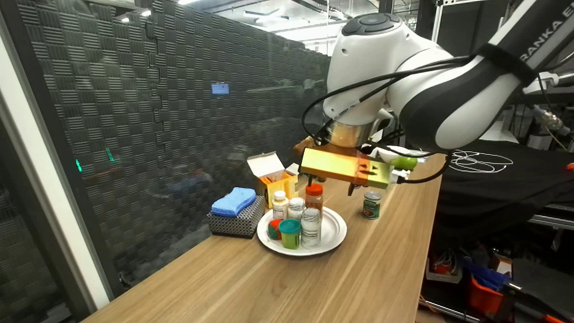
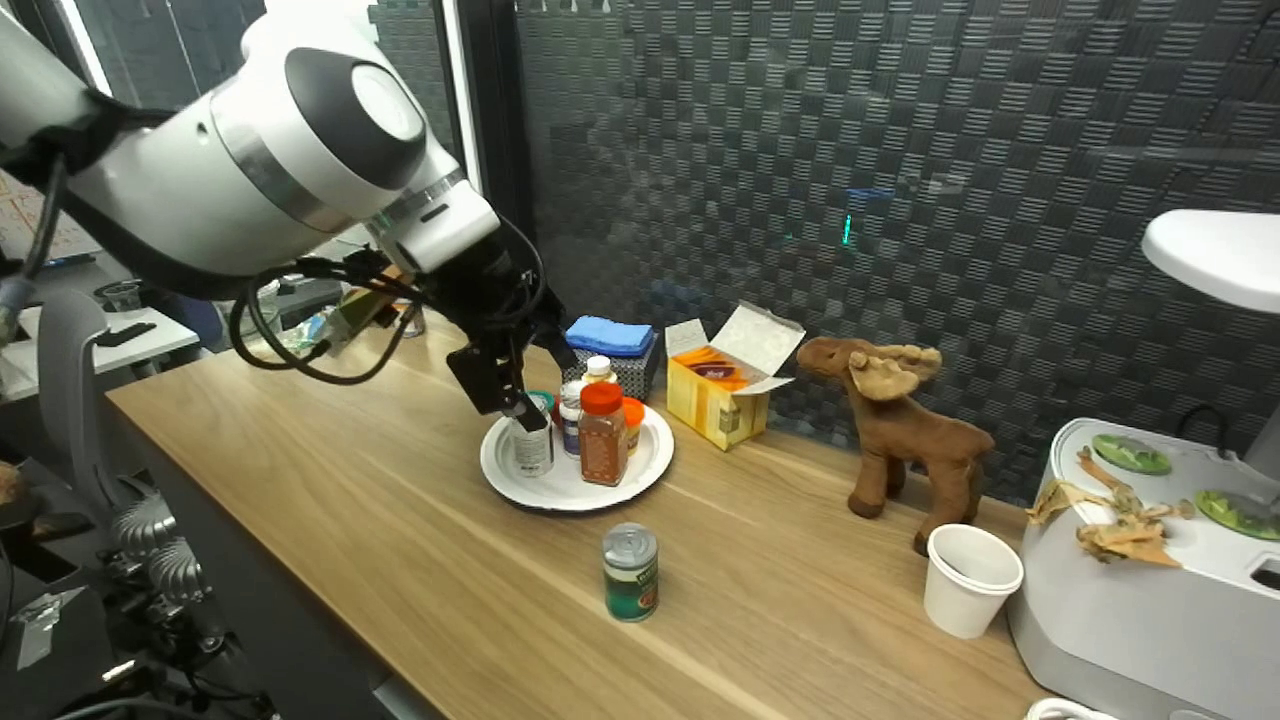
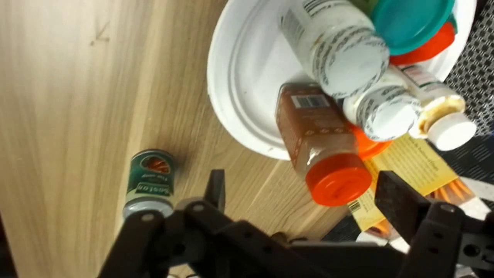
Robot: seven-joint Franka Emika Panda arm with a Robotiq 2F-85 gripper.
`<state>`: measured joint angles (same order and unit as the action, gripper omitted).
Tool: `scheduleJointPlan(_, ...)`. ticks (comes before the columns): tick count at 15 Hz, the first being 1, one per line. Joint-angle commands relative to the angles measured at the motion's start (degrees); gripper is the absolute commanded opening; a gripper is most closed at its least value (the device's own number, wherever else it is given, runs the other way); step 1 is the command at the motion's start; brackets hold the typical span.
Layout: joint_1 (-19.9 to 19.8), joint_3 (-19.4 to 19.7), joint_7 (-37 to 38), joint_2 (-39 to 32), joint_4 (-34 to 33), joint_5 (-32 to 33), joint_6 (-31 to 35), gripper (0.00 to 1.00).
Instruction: Pick up all the objects surrounding the white plate and arrange them on the plate
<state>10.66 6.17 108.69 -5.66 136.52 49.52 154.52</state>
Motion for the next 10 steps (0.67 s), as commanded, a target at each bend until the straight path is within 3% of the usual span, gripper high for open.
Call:
scheduleJointPlan(1, 0.24, 0.38, 4.79, 8.11, 5.08, 0.73, -7.46, 1.00)
scheduleJointPlan(2, -2.62, -2.68, 5.63, 9.40, 6.17, 0.26, -9.16, 1.00)
scheduleJointPlan(4, -4.09, -3.69, 6.37, 11.17, 8.17, -1.02, -10.34, 1.00)
scheduleJointPlan(10, -11.10, -1.88, 7.37, 9.83, 11.67, -4.86, -0.55, 1.00)
